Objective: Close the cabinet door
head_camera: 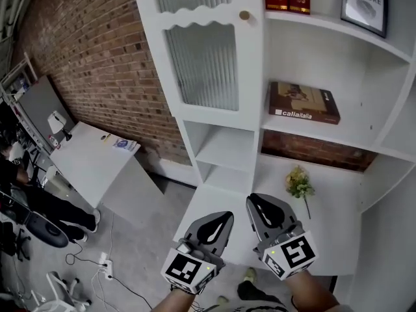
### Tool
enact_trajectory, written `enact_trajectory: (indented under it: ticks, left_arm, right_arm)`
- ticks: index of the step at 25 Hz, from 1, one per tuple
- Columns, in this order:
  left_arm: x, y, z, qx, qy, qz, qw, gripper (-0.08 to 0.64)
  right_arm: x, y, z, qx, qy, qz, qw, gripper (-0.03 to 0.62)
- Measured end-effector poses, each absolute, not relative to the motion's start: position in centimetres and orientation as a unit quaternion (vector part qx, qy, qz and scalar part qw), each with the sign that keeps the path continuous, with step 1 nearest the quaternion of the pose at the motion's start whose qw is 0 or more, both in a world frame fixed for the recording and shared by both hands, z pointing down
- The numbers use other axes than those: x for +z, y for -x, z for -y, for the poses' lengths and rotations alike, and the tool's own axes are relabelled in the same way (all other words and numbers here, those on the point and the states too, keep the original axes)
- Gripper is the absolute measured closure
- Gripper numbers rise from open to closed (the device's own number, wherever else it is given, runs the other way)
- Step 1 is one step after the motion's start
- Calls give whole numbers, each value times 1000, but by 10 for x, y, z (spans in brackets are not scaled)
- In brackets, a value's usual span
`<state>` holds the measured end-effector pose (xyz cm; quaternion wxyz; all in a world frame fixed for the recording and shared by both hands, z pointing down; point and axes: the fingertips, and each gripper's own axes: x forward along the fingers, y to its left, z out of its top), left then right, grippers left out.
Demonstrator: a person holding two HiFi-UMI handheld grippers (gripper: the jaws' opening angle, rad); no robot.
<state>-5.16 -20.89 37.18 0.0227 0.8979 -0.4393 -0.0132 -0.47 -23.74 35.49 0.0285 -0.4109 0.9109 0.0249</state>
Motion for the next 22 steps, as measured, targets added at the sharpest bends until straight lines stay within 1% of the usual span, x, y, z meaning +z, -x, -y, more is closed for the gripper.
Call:
enact_trajectory:
  ticks: [11, 22]
  left_arm:
    - [379, 66, 111, -32, -911, 409, 33, 549]
    - [374, 57, 49, -45, -925, 375, 33, 549]
  right_arm:
    - [375, 25, 136, 22, 429, -903, 5, 569]
    - [379, 14, 65, 30, 460, -888, -10, 575]
